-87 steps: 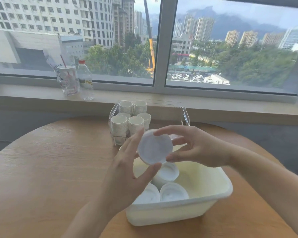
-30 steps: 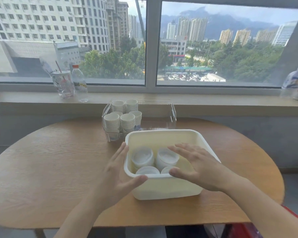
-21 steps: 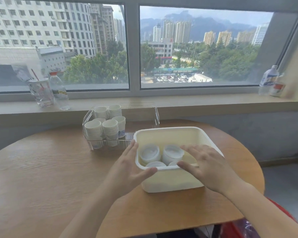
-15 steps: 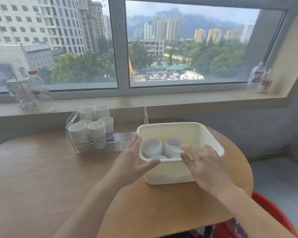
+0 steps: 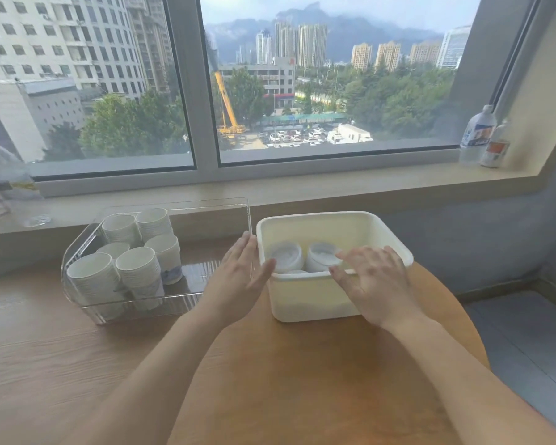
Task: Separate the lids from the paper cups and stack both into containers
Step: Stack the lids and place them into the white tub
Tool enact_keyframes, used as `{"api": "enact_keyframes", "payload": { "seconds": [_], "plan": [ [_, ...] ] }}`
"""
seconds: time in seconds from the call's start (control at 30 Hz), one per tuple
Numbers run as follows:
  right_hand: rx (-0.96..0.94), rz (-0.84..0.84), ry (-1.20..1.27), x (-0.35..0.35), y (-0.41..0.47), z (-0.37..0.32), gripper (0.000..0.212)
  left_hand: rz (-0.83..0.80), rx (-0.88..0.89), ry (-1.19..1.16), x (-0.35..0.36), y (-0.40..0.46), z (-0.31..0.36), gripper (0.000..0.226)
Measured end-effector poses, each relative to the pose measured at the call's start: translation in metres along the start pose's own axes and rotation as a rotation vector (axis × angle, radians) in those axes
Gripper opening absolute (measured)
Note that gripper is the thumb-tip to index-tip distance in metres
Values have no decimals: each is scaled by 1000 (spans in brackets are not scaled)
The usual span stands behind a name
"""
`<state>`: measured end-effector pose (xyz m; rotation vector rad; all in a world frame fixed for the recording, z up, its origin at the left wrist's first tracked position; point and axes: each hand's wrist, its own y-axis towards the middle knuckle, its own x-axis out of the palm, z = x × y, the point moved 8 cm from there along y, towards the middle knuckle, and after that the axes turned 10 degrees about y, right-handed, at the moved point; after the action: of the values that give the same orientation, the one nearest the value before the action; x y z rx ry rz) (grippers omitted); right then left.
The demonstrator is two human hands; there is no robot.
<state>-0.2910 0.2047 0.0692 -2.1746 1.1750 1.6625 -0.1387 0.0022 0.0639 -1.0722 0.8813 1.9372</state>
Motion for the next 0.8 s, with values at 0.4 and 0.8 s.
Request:
{"api": "enact_keyframes", "payload": {
  "seconds": [0.4, 0.8],
  "plan": [
    [-35, -33, 40, 45, 121, 6, 81, 18, -71, -115, 21, 88, -52, 61],
    [-79, -50, 85, 71, 182, -2, 83, 44, -77, -215, 9, 123, -75, 56]
  ]
}}
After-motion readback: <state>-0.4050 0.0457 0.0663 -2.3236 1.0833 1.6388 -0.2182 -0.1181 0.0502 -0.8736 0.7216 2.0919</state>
